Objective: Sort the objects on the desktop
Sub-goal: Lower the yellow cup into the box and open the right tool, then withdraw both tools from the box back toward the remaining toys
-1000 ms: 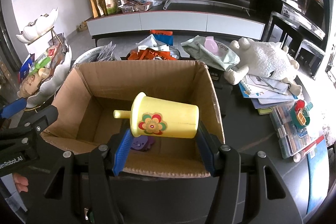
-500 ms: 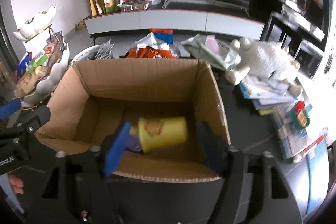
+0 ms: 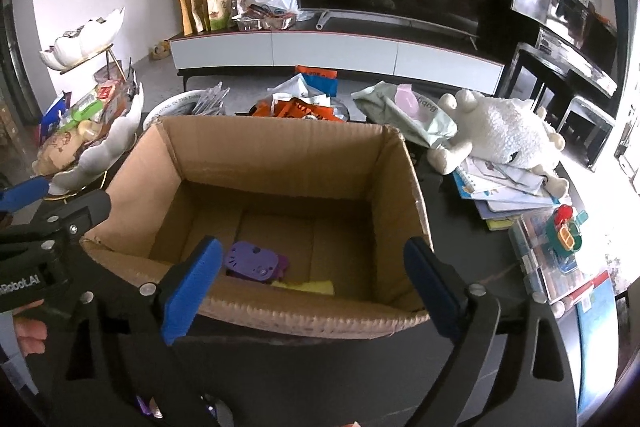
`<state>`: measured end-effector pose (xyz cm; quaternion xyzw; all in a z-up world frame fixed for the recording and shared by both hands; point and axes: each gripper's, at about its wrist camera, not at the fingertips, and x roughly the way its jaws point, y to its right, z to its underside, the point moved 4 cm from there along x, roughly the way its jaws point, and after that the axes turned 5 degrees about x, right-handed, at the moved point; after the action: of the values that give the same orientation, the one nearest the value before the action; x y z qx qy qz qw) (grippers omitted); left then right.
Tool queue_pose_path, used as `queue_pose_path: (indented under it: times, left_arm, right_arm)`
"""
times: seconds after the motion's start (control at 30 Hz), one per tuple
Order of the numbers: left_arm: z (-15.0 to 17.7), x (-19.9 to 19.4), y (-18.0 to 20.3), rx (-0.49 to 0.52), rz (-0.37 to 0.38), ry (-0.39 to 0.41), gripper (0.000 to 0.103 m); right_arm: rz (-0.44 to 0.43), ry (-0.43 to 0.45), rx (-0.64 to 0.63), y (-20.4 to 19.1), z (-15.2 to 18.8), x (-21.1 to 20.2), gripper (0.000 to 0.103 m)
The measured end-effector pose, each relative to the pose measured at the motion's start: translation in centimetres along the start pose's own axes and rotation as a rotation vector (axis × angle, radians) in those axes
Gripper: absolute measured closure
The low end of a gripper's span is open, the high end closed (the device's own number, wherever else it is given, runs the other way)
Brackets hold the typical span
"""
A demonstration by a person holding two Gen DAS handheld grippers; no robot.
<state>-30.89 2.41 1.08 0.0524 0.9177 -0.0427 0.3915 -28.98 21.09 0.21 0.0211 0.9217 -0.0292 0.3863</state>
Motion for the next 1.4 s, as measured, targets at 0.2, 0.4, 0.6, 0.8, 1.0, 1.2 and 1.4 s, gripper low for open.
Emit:
queue_pose_path:
  times: [0.2,0.4,0.6,0.8,1.0,1.2,1.4]
  left_arm:
    - [0.1,-0.4,-0.1,-0.004,0.000,0.003,0.001]
    - [0.3,-1.0,0.0,-0.004,-0.003,0.008,0.001]
    - [0.7,-1.8,0.0,-0.001,-0.001,0.010,0.001]
    - [1.3,-2.6,-0.1,-0.008,0.005,0.008,0.001]
    - [2.5,-3.4,0.0,0.002,0.006,0.002,0.001]
    - [4.2,-3.8,0.2,0.012,0.005,-0.017,0.001]
    - [5.4,-4.9,0.3,0.011,0.011,-0.009,0.001]
  right_arm:
    - [0.005,0.002,0.004,0.1,0.2,-0.4,0.011]
    - [0.012,0.015,-0.013,-0.2,0.6,-1.2,0.001]
    - [-0.002,0.017,-0.019,-0.6,1.0,-2.1,0.001]
    - [-0.006,0.022,-0.030,-0.9,1.7,-3.1,0.001]
    - [-0.011,0.020,-0.043,-1.1,2.9,-4.0,0.001]
    - [-0.013,0.015,-0.036,-0.8,3.8,-4.7,0.001]
    - [-0.019,0.014,-0.037,-0.8,4.5,-5.6,0.001]
